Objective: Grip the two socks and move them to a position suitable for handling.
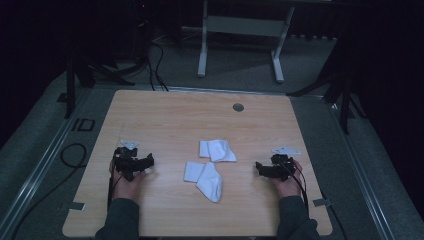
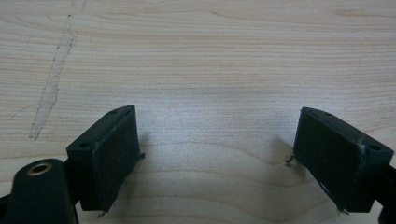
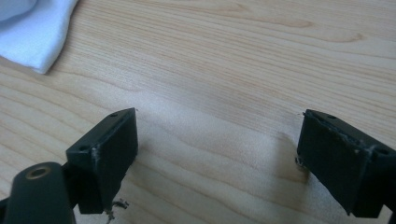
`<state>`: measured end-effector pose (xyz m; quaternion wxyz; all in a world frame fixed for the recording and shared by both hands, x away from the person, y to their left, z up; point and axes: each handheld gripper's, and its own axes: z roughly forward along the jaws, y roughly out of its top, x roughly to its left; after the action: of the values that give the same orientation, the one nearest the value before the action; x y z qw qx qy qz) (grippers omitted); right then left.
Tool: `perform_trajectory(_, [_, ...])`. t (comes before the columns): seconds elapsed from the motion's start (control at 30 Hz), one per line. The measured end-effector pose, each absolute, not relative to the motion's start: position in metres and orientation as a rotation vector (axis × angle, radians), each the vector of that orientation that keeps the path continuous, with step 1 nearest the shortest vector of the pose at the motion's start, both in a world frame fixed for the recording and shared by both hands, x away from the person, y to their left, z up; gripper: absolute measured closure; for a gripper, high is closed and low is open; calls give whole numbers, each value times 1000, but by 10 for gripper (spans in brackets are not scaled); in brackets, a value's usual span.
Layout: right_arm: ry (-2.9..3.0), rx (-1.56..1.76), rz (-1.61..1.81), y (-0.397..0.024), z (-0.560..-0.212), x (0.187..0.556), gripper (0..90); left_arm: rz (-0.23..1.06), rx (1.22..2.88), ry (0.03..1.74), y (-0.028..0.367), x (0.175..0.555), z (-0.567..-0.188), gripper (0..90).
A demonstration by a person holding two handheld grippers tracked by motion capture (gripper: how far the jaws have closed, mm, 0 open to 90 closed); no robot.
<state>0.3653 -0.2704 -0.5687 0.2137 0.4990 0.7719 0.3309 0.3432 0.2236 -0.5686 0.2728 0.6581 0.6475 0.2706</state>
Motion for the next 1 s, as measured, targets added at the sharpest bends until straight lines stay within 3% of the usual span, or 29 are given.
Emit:
perform_trajectory(0.23, [2142,1382,920,-270,-568,363,156,728,1772,1741,224,343,-569,141])
perform_trajectory(0.37, [2159,1396,897,-268,-563,360,302,728,1772,1740,224,343,-569,142])
perform_trajectory(0.4, [2171,1390,890,-267,-561,360,407,728,1772,1740,224,343,-569,142])
perform_trajectory(0.43, [2171,1390,890,-267,-561,360,407,728,1772,1740,224,343,-569,142])
perform_trajectory(0.53, [2180,1378,888,-265,-559,356,570,728,1773,1740,224,343,-569,142])
perform_trajectory(0.77, [2214,1281,880,-257,-547,343,791,728,1772,1740,224,343,-569,142])
perform_trajectory(1.0, [2253,1215,933,-245,-538,330,867,728,1772,1740,224,343,-569,142])
